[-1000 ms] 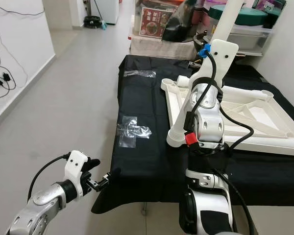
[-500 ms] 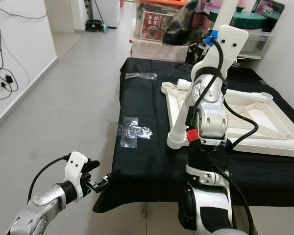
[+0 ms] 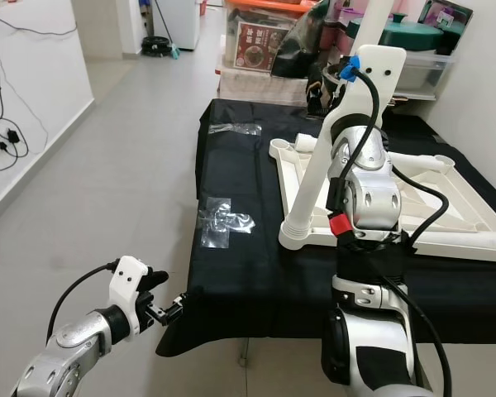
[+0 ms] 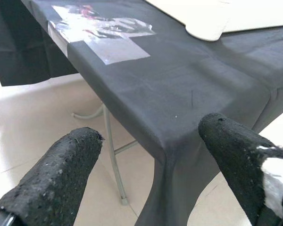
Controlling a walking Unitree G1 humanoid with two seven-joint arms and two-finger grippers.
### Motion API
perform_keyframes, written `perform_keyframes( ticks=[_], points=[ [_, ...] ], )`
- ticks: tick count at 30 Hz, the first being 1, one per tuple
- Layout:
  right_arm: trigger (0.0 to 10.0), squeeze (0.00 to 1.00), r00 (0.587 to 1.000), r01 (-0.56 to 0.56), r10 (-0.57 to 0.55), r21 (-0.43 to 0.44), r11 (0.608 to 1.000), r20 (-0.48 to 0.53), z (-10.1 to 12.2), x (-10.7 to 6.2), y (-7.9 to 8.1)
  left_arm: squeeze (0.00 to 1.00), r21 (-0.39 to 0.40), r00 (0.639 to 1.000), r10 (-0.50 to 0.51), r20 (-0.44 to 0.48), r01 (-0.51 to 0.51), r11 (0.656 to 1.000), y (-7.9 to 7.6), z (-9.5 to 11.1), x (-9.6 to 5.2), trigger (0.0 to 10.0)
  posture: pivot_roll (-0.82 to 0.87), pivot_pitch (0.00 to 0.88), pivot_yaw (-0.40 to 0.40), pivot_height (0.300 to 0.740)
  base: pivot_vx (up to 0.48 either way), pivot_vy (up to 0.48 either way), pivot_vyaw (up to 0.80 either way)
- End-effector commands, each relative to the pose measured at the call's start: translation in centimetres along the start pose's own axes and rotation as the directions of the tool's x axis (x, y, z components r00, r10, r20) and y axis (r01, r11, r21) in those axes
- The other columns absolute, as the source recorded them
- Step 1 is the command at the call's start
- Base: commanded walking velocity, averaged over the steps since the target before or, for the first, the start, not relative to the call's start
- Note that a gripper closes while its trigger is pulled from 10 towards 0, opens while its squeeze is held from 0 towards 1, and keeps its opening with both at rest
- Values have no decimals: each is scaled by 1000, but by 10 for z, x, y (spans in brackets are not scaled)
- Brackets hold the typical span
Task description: Building children table
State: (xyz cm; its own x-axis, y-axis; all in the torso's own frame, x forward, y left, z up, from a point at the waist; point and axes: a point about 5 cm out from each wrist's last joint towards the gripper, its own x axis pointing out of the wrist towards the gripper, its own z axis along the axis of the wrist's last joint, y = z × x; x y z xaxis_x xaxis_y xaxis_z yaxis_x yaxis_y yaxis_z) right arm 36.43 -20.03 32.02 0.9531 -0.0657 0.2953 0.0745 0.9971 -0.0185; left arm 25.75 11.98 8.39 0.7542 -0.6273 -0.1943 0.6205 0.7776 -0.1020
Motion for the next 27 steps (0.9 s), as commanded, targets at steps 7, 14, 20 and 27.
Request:
perform_keyframes(
  ticks=[7, 14, 20, 27],
  points=[
    [10000, 0, 992, -76, 70, -48, 996, -103, -16, 11, -21, 0, 9, 1000, -8, -6, 8, 1000, 0, 0, 1, 10000, -32, 0, -101, 740, 0, 0, 0],
    [10000, 0, 923, -334, 327, 2, 943, -203, -41, 14, -24, 0, 14, 1000, -1, -7, 1, 1000, 2, 0, 0, 10000, -26, 0, -102, 740, 0, 0, 0],
    [10000, 0, 814, -528, 523, 53, 847, -253, -57, 6, -32, 0, 14, 1000, 3, -5, -3, 1000, 2, 1, -1, 10000, -19, 0, -109, 740, 0, 0, 0],
    [6549, 0, 787, -555, 552, 74, 828, -277, -66, 2, -40, 0, 13, 1000, 2, -7, -2, 1000, 1, 0, -1, 10000, -14, 0, -110, 740, 0, 0, 0]
  ],
)
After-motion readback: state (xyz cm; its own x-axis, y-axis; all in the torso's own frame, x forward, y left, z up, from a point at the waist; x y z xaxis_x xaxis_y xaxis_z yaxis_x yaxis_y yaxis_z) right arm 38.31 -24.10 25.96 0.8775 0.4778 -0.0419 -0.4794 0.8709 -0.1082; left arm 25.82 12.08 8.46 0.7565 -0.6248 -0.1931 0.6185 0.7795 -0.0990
